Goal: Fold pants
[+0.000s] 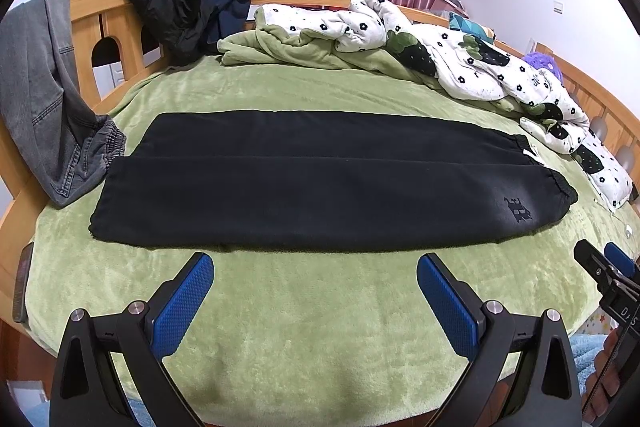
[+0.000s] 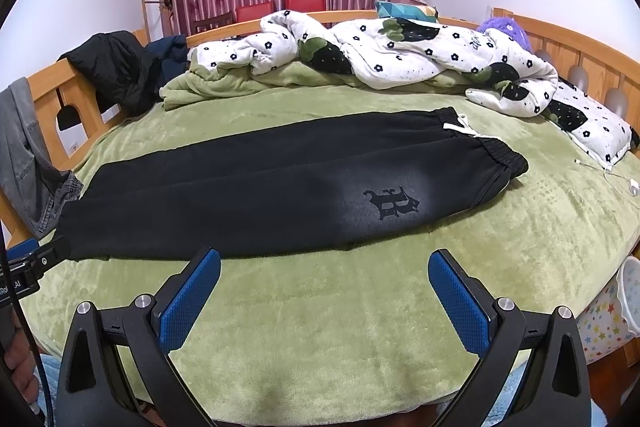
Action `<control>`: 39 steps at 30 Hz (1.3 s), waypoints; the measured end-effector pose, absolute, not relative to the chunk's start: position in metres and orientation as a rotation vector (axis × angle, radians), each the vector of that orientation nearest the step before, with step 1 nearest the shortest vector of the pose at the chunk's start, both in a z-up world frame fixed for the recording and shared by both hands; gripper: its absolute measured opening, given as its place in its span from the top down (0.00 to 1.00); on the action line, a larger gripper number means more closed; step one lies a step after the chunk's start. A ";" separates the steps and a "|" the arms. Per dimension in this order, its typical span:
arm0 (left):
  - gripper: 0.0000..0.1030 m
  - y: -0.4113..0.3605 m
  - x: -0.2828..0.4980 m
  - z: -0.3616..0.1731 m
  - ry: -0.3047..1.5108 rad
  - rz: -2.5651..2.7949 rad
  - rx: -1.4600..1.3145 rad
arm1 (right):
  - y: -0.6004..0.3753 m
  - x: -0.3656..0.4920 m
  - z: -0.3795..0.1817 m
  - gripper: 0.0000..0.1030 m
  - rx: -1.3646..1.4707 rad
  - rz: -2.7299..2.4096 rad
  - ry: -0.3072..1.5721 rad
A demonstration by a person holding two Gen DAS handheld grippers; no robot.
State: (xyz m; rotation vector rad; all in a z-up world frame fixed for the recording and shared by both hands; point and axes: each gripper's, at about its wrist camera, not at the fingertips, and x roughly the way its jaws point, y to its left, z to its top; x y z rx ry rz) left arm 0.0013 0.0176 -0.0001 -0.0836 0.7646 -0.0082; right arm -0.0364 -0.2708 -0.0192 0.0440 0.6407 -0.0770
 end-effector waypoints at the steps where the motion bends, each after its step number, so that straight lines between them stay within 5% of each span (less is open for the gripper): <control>1: 0.01 0.018 0.002 0.000 0.764 -0.008 -0.083 | -0.270 -0.037 -0.020 0.01 0.041 -0.079 0.639; 25: 0.02 0.026 0.011 -0.001 0.755 -0.004 -0.114 | -0.264 -0.026 -0.016 0.03 -0.014 -0.055 0.654; 37: 0.10 0.082 0.050 -0.041 0.813 0.036 -0.272 | -0.305 0.039 -0.021 0.14 -0.024 -0.014 0.714; 39: 0.11 0.097 0.055 -0.056 0.820 0.039 -0.341 | -0.320 0.050 -0.027 0.26 -0.007 -0.029 0.707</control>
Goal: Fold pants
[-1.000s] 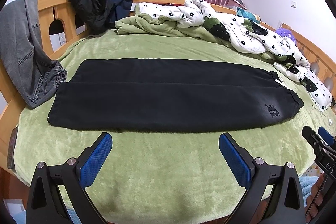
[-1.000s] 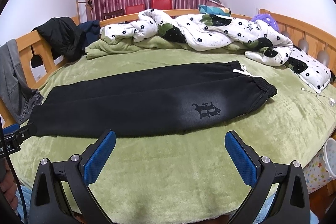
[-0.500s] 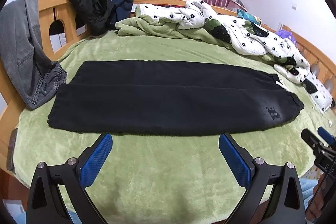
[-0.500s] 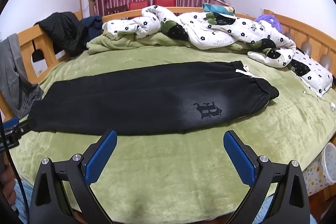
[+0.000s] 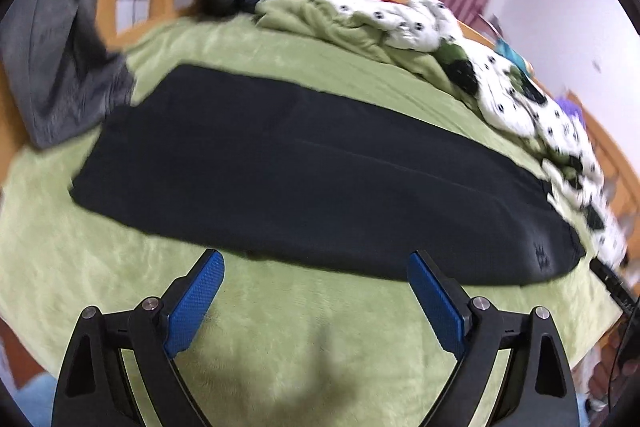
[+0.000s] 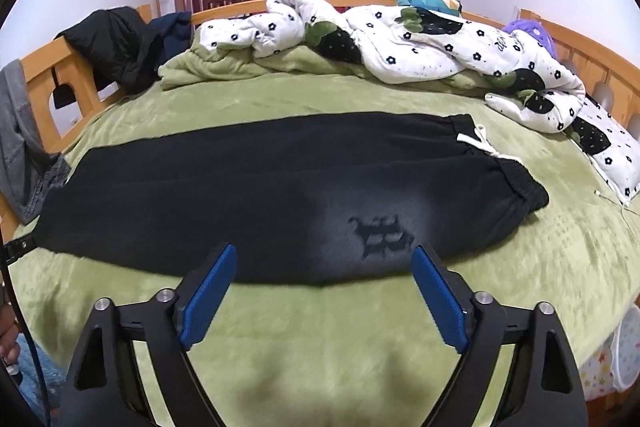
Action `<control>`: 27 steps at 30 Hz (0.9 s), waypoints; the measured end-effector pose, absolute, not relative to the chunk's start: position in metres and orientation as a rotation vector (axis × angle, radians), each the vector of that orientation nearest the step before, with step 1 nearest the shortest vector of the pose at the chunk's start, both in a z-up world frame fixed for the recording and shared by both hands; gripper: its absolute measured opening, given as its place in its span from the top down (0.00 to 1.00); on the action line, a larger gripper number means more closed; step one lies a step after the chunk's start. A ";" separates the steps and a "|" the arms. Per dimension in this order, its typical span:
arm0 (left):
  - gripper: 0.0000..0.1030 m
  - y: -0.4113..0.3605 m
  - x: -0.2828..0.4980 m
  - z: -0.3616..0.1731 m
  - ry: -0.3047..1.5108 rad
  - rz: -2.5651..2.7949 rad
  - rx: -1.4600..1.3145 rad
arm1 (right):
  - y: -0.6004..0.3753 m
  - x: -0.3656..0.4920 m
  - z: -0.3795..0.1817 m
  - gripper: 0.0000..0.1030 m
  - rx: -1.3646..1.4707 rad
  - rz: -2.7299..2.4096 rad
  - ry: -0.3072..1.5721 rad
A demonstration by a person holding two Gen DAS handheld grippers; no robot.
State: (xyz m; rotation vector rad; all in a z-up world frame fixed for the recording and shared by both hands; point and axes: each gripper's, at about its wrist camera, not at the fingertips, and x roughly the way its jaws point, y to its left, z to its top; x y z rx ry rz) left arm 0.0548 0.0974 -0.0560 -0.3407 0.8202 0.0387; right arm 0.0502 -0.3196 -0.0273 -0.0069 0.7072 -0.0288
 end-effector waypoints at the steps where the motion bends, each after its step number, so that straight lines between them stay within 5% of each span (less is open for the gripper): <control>1: 0.11 0.106 0.057 -0.067 0.823 0.033 -0.382 | -0.327 0.055 -0.032 0.31 0.008 -0.038 0.707; 3: 0.12 0.121 0.061 -0.093 0.851 0.038 -0.458 | -0.344 0.063 -0.049 0.48 0.055 -0.036 0.724; 6: 0.26 0.139 0.066 -0.127 0.897 0.060 -0.546 | -0.371 0.072 -0.080 0.51 0.124 -0.075 0.789; 19: 0.31 0.153 0.102 -0.145 0.807 0.074 -0.650 | -0.426 0.107 -0.144 0.45 0.486 -0.157 0.866; 22: 0.54 0.157 0.105 -0.147 0.795 0.141 -0.642 | -0.419 0.109 -0.146 0.46 0.482 -0.169 0.828; 23: 0.67 0.157 0.106 -0.148 0.800 0.167 -0.636 | -0.416 0.112 -0.146 0.57 0.475 -0.168 0.822; 24: 0.71 0.160 0.106 -0.149 0.800 0.181 -0.642 | -0.411 0.115 -0.147 0.80 0.461 -0.158 0.819; 27: 0.87 0.169 0.102 -0.147 0.797 0.162 -0.689 | -0.403 0.116 -0.142 0.92 0.435 -0.169 0.792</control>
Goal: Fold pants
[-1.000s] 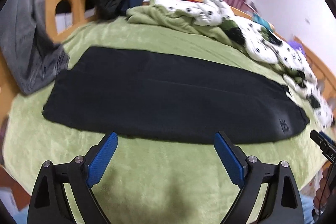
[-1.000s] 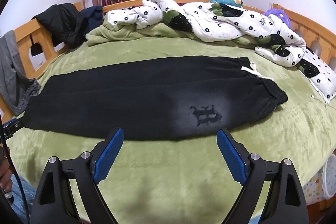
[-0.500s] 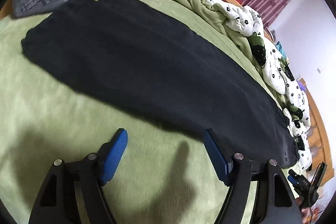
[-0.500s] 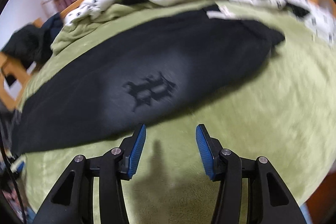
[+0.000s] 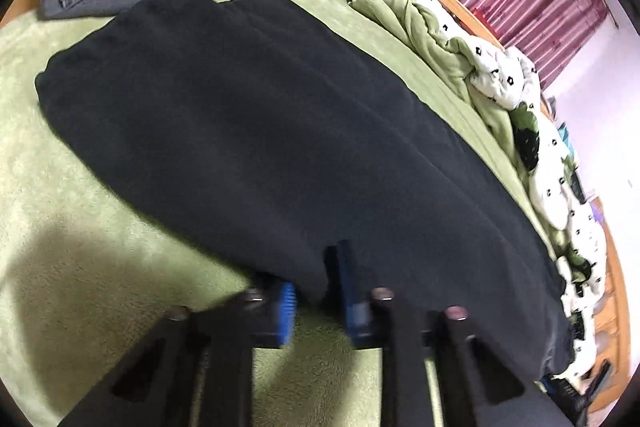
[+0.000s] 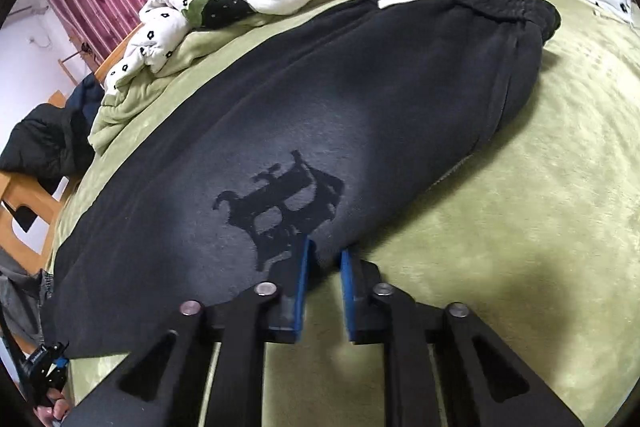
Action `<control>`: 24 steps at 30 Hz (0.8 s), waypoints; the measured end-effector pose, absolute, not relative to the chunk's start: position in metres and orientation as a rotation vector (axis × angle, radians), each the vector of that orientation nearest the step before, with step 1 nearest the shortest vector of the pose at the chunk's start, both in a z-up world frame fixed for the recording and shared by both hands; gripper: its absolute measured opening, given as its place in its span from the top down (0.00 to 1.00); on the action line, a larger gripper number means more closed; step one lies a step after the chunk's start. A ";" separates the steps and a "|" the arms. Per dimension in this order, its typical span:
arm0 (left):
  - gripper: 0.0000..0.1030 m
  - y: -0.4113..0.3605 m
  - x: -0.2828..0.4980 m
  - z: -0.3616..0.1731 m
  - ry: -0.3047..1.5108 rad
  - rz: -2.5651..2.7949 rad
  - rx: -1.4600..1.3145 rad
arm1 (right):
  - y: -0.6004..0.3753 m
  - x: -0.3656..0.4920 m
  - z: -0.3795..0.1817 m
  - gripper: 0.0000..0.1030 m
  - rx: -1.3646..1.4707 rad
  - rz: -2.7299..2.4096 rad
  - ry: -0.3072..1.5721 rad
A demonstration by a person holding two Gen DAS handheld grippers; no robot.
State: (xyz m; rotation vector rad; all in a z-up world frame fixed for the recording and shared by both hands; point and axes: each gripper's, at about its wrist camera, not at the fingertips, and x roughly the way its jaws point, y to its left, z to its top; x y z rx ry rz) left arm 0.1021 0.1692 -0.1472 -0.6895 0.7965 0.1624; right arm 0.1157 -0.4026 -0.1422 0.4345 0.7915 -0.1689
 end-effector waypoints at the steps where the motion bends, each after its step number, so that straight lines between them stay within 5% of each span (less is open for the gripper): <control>1: 0.89 0.171 0.099 -0.145 0.794 0.154 -0.687 | -0.398 0.114 -0.138 0.92 0.414 -0.175 0.779; 14: 0.90 0.157 0.103 -0.052 0.712 0.113 -0.517 | -0.388 0.127 -0.044 0.96 0.359 -0.107 0.705; 24: 0.90 0.161 0.188 -0.033 0.664 0.138 -0.434 | -0.375 0.204 -0.016 0.96 0.249 -0.042 0.683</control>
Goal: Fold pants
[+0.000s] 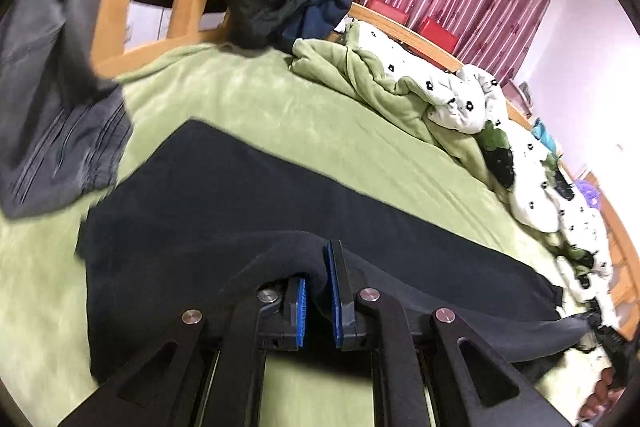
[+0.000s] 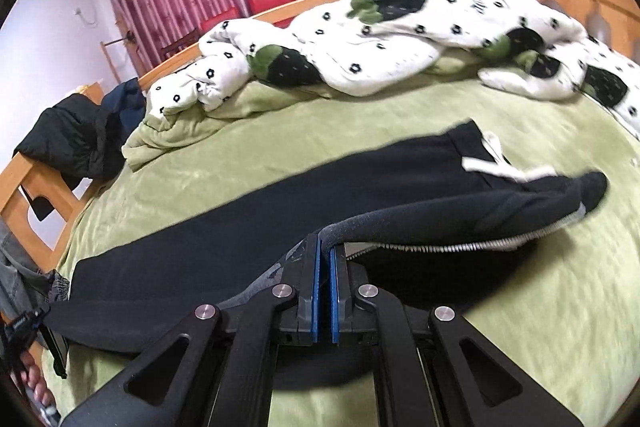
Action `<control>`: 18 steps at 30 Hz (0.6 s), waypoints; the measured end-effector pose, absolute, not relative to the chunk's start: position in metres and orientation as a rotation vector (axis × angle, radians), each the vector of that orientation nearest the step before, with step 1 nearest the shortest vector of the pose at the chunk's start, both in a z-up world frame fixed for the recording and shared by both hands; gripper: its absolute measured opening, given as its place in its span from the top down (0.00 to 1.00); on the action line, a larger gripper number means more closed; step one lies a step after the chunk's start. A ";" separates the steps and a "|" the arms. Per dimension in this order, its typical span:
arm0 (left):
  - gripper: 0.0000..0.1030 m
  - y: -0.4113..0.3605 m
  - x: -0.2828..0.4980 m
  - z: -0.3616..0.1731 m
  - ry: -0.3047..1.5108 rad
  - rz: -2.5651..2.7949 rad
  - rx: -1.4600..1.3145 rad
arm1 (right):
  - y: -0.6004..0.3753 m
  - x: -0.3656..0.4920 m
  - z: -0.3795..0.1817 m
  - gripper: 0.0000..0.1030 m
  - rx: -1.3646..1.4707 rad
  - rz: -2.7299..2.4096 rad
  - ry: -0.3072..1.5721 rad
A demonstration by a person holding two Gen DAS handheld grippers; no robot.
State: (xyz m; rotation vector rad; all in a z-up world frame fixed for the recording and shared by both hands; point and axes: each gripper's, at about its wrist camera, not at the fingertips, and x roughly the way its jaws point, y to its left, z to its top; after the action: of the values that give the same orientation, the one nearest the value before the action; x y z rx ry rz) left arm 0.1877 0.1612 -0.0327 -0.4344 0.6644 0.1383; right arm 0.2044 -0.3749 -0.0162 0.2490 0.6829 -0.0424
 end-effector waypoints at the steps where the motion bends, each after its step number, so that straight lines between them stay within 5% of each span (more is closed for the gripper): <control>1: 0.90 0.159 0.201 -0.035 0.663 0.146 -0.414 | -0.373 0.213 -0.018 0.96 0.234 -0.038 0.681; 18: 0.88 0.141 0.344 -0.104 0.776 0.260 -0.247 | -0.356 0.380 -0.104 0.94 0.177 -0.151 0.756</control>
State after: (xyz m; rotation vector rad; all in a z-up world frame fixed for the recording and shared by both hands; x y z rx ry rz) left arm 0.3444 0.1410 -0.1040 -0.2473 0.7759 0.2604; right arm 0.3804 -0.3562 -0.1041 0.1770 0.7559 -0.1505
